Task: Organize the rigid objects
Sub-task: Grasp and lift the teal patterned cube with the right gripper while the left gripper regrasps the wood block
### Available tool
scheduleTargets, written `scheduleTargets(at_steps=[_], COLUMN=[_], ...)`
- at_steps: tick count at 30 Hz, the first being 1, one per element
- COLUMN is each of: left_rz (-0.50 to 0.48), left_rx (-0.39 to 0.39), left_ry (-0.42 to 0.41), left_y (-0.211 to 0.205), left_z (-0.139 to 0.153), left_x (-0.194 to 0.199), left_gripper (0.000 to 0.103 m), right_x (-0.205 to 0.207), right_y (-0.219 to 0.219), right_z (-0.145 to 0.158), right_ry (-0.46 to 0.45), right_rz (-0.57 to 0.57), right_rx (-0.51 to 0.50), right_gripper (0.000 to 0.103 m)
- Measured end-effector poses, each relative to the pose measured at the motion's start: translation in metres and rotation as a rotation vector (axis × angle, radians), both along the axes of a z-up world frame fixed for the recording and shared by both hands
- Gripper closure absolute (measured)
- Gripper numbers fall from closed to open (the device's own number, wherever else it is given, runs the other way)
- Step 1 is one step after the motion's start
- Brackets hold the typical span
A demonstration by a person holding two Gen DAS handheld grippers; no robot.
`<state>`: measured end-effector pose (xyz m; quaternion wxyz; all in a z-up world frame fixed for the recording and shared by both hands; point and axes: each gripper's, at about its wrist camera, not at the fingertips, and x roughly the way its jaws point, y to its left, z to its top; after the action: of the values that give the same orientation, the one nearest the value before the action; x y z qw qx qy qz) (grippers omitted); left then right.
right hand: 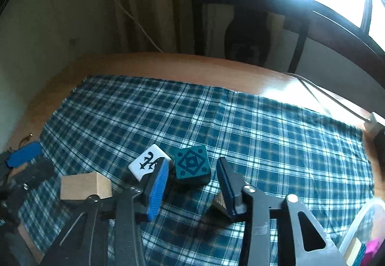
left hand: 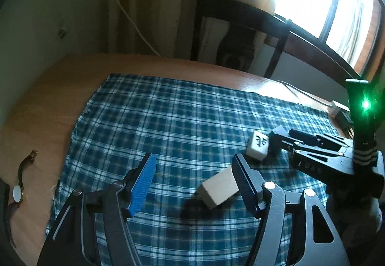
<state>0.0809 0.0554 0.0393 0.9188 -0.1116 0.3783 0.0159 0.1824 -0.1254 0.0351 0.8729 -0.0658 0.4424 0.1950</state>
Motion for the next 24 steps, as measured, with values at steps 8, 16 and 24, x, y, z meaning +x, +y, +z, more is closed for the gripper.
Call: scheduleTargets(at_steps=[8,16,24], left_rz=[0.002,-0.065,-0.095], left_rx=[-0.009,-0.006,-0.016], left_ry=[0.017,0.048,0.098], left_y=[0.002,-0.016,-0.036], left_z=[-0.003,-0.013,-0.026], left_x=[0.002,0.007,0.011], left_gripper=[0.036,0.029,0.027], right_x=[0.005,-0.005,-0.032], right_y=[0.005,-0.024,-0.059], right_z=[-0.008,0.008,0.024], right_ry=[0.015,-0.019,-0.065], right_rz=[-0.003,-0.082,-0.164], right_rx=[0.006,0.116,0.218], right_gripper=[0.07,0.071,0.071])
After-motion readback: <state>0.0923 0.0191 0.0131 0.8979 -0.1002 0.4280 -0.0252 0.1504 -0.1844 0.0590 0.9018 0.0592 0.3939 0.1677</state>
